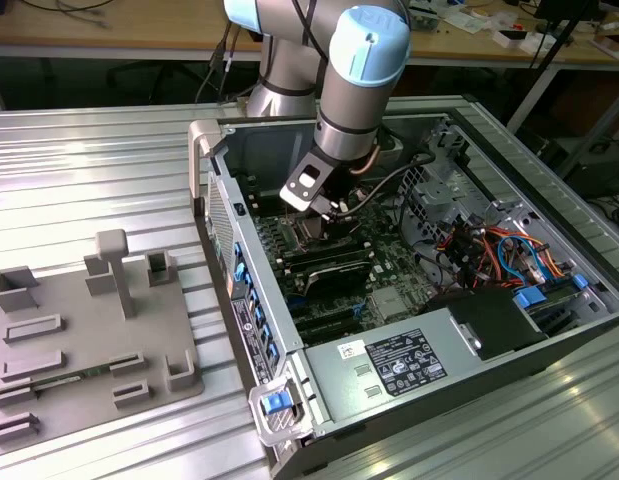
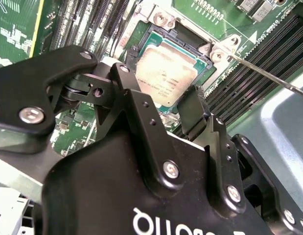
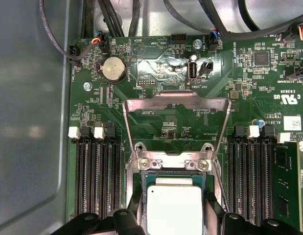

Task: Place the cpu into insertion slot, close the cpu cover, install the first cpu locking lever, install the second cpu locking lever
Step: 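Place the cpu into insertion slot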

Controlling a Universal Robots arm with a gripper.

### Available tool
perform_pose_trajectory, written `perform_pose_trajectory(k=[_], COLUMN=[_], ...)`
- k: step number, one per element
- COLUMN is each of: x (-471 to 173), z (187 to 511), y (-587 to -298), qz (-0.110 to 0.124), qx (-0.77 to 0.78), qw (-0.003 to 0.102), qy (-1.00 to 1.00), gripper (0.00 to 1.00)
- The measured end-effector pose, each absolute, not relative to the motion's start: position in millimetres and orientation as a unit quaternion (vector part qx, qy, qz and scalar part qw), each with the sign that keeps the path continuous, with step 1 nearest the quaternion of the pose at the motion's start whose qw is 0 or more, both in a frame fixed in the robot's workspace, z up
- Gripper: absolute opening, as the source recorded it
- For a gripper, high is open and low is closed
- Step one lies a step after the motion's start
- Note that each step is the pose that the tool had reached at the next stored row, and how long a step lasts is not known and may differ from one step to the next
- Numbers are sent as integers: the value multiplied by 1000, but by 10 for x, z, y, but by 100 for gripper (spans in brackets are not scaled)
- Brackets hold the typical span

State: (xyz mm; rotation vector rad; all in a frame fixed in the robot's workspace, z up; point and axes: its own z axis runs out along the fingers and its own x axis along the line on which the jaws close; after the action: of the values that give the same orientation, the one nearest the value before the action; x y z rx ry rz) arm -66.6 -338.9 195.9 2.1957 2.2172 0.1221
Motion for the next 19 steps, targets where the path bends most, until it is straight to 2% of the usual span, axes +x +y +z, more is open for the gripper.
perform_pose_trajectory(k=[19], x=[-669], z=[1947], y=[-3394], qz=[39], qx=[703], qw=[9], qy=[710], gripper=[59])
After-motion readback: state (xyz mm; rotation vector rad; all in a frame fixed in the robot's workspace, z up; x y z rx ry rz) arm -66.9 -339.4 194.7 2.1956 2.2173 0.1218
